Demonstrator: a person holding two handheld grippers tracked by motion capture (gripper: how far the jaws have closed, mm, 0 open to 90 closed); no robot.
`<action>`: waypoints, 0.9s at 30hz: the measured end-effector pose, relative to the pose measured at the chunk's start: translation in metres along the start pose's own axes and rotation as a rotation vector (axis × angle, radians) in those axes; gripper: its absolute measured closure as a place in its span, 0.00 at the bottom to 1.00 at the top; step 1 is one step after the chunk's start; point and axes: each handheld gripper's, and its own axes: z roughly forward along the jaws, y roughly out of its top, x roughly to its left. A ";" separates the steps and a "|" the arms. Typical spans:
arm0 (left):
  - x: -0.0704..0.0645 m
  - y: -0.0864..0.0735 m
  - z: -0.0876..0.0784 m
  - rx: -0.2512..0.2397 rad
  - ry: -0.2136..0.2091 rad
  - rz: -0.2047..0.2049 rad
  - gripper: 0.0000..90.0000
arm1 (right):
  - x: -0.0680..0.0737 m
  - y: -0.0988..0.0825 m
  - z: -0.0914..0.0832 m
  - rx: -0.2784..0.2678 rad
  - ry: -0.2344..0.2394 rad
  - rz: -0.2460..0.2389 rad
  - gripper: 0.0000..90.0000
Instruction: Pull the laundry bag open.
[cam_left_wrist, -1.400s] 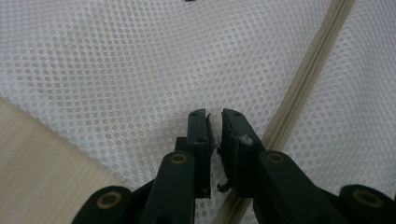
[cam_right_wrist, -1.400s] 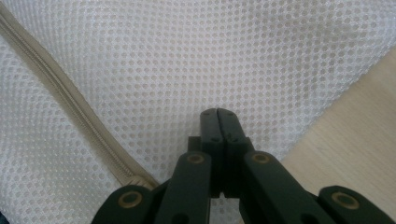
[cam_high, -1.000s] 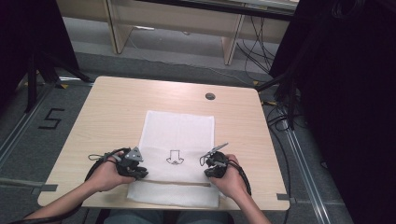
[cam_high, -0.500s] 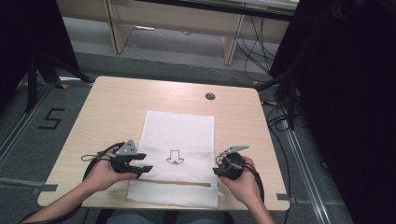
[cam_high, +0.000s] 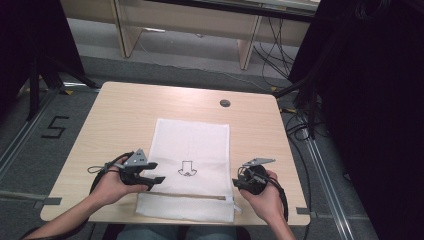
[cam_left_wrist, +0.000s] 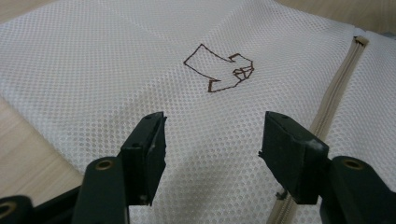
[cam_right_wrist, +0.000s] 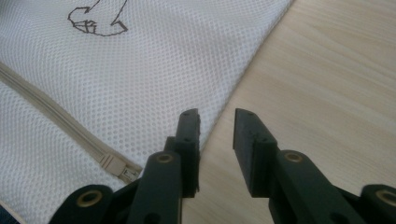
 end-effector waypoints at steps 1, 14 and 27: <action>0.000 0.001 0.000 0.003 -0.003 0.005 0.45 | 0.000 -0.001 0.001 -0.014 -0.006 -0.016 0.85; -0.006 0.013 0.005 -0.021 -0.052 0.034 0.56 | 0.006 -0.002 0.001 0.064 0.013 -0.088 0.98; -0.030 0.040 0.019 -0.019 -0.118 0.105 0.67 | 0.018 -0.013 0.001 0.132 0.039 -0.103 1.00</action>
